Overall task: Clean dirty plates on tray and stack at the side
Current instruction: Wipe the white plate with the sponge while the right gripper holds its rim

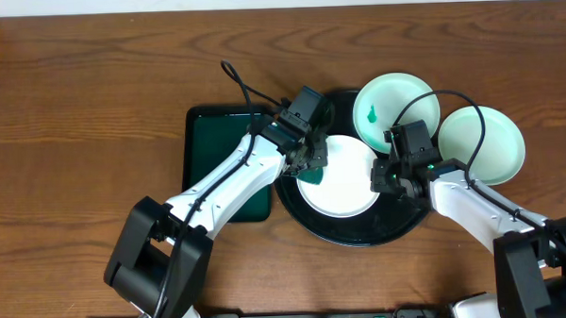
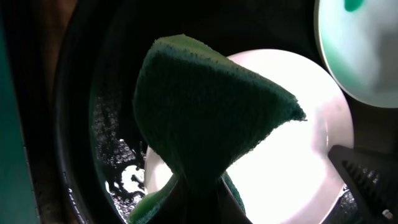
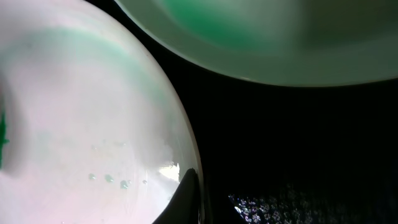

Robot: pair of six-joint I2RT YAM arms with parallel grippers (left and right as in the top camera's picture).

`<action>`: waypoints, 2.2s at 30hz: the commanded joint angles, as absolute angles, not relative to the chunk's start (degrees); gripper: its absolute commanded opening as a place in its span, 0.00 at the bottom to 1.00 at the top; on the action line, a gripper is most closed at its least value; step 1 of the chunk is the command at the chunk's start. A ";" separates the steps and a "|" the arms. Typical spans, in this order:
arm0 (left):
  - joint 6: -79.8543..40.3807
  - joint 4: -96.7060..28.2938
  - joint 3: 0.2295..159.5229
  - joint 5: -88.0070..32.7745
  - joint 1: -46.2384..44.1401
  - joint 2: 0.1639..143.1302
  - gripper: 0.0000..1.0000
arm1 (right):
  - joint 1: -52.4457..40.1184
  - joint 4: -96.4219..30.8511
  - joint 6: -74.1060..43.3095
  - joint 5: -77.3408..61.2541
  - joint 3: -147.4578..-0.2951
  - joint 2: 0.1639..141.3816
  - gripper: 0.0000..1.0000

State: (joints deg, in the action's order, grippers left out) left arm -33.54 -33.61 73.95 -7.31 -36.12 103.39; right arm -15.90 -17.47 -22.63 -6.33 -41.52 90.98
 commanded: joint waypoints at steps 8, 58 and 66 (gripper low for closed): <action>-34.83 -32.40 75.24 -7.94 -37.26 103.74 0.07 | -16.93 -15.84 -22.22 -4.51 -41.30 90.98 0.01; -33.06 -43.55 81.52 -0.08 -37.76 109.56 0.07 | -20.03 -12.86 -16.71 -3.27 -41.30 91.09 0.01; -33.12 -42.78 81.43 0.03 -37.76 113.54 0.07 | -20.03 -12.86 -16.69 -3.29 -41.30 91.07 0.01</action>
State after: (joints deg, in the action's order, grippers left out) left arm -34.06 -43.07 80.40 -1.26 -37.82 111.15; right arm -19.42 -12.93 -17.15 -3.99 -41.45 91.00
